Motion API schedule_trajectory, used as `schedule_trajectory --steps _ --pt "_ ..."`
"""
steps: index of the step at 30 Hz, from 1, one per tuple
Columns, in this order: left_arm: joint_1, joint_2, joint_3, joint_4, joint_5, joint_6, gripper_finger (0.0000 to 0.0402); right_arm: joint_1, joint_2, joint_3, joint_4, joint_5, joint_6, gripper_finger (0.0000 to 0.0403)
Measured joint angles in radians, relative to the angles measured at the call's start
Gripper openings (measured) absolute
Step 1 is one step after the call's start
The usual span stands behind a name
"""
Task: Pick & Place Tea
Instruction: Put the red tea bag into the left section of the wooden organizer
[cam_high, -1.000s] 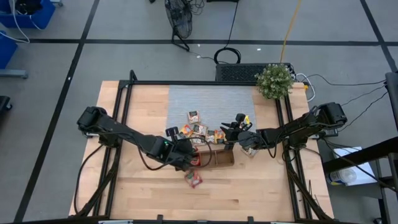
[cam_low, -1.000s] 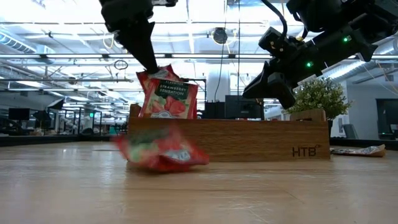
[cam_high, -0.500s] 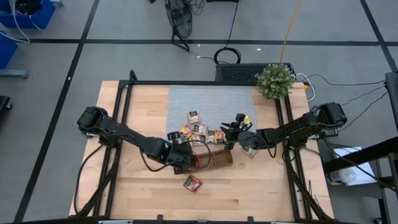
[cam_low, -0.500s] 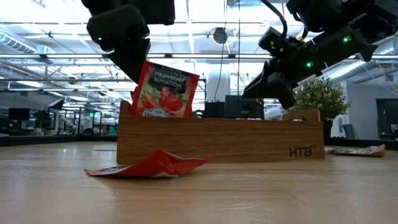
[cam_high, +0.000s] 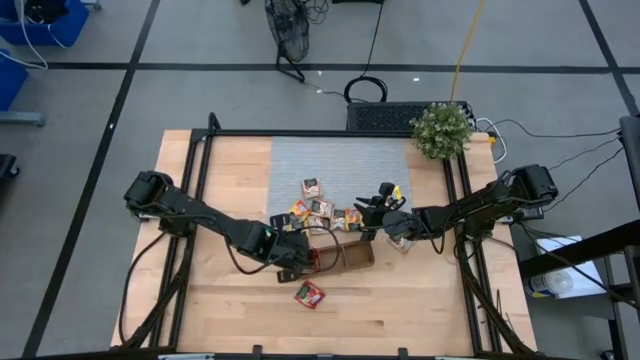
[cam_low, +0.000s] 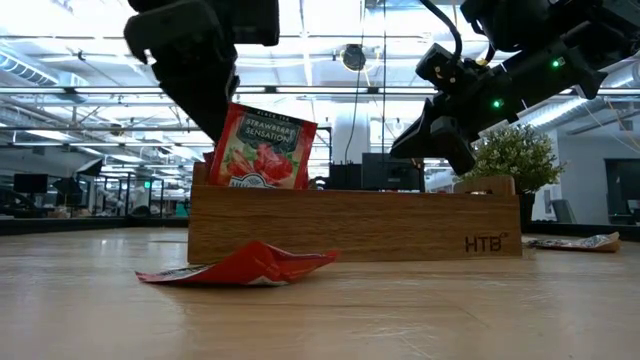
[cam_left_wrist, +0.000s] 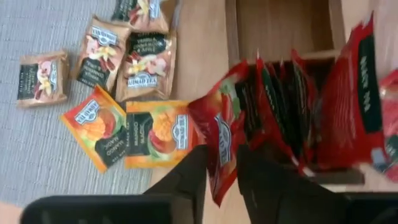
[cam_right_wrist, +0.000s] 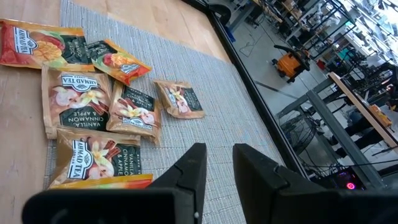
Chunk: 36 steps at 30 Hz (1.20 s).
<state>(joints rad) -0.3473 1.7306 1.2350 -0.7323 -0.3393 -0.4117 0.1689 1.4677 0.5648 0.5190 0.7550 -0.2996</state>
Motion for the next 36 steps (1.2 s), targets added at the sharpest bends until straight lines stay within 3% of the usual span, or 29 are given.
schedule_trajectory --steps 7,23,27,34,36 --pt "0.000 0.000 0.000 -0.010 0.002 0.060 0.0130 0.000 0.000 0.000 0.000 0.000 0.000 0.0070" --pt "0.008 -0.011 0.015 -0.080 0.016 0.161 0.0129 -0.001 0.000 0.000 0.000 0.001 0.000 0.0070" --pt "0.017 -0.011 0.015 -0.076 0.023 0.197 0.0101 -0.001 0.000 0.000 0.000 0.002 0.000 0.0070" --pt "0.060 -0.011 0.015 -0.073 0.062 0.200 0.0013 -0.001 0.000 0.000 0.000 0.002 0.000 0.0070" --pt "0.070 -0.011 0.015 -0.073 0.070 0.200 0.0007 0.000 0.000 0.000 0.000 0.002 0.000 0.0070"
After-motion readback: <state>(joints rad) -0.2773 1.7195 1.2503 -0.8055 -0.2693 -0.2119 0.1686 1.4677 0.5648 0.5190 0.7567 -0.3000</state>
